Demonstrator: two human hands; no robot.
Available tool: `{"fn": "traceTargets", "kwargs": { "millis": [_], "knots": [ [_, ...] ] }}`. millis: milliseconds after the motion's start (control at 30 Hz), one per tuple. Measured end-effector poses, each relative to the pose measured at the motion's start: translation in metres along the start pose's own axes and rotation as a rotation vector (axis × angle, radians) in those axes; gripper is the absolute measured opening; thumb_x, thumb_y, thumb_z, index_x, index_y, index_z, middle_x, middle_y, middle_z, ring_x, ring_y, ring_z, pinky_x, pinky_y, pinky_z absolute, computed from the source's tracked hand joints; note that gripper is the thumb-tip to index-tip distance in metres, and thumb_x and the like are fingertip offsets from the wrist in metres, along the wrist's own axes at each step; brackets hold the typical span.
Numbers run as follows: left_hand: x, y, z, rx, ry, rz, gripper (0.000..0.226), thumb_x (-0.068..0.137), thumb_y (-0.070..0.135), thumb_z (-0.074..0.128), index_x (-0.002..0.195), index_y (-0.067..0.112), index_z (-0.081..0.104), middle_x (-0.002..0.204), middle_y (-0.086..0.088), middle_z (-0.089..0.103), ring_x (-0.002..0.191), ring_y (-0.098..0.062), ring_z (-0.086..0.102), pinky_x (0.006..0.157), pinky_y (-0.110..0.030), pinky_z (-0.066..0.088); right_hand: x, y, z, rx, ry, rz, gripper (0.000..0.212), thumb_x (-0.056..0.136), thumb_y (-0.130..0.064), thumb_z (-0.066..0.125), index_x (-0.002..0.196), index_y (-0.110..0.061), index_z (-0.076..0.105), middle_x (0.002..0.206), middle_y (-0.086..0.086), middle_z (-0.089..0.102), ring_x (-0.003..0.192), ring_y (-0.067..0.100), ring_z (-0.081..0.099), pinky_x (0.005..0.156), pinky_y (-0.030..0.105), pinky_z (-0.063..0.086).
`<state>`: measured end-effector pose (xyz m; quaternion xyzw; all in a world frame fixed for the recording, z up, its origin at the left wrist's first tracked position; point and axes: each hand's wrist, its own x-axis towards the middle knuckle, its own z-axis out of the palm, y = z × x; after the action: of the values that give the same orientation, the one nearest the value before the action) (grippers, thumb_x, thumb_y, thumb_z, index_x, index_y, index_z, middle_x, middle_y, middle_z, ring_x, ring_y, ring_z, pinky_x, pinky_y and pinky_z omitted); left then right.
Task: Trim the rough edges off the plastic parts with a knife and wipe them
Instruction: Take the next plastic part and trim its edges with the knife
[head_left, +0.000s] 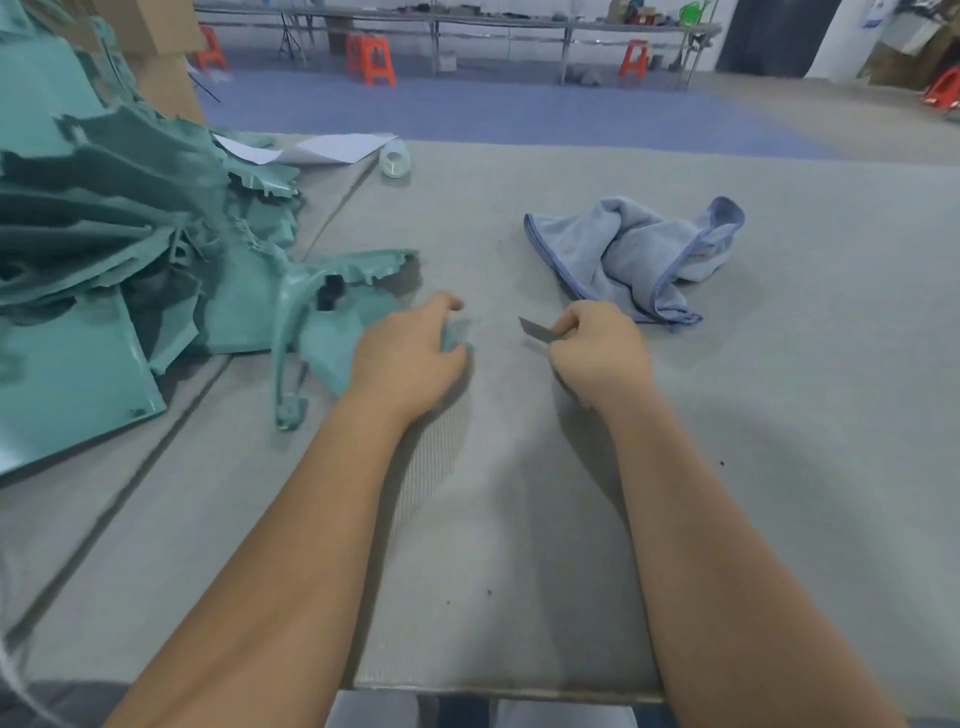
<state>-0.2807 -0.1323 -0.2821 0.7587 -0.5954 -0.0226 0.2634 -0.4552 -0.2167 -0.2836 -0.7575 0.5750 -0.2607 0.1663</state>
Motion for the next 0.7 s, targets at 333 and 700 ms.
{"fn": "traceTargets", "kwargs": {
  "millis": [333,700],
  "knots": [
    [0.011,-0.016,-0.014,0.161,0.283,-0.239,0.023,0.084,0.027,0.06,0.105,0.035,0.064,0.148,-0.01,0.035,0.143,-0.033,0.016,0.11,-0.056,0.016,-0.001,-0.004,0.001,0.433,0.223,0.044,0.025,0.091,-0.005,0.037,0.107,-0.023,0.045,0.094,0.006,0.062,0.082,0.026,0.057,0.069,0.038,0.044],
    [0.022,-0.054,-0.041,-0.109,0.306,-0.468,0.042,0.081,0.01,0.042,0.099,0.029,0.075,0.087,0.0,0.071,0.068,-0.021,0.057,0.054,-0.027,0.038,-0.028,-0.052,0.036,0.167,-0.004,-0.495,0.019,0.083,-0.039,0.063,0.087,-0.03,0.047,0.082,-0.014,0.052,0.084,0.014,0.052,0.068,0.03,0.036]
  ]
}}
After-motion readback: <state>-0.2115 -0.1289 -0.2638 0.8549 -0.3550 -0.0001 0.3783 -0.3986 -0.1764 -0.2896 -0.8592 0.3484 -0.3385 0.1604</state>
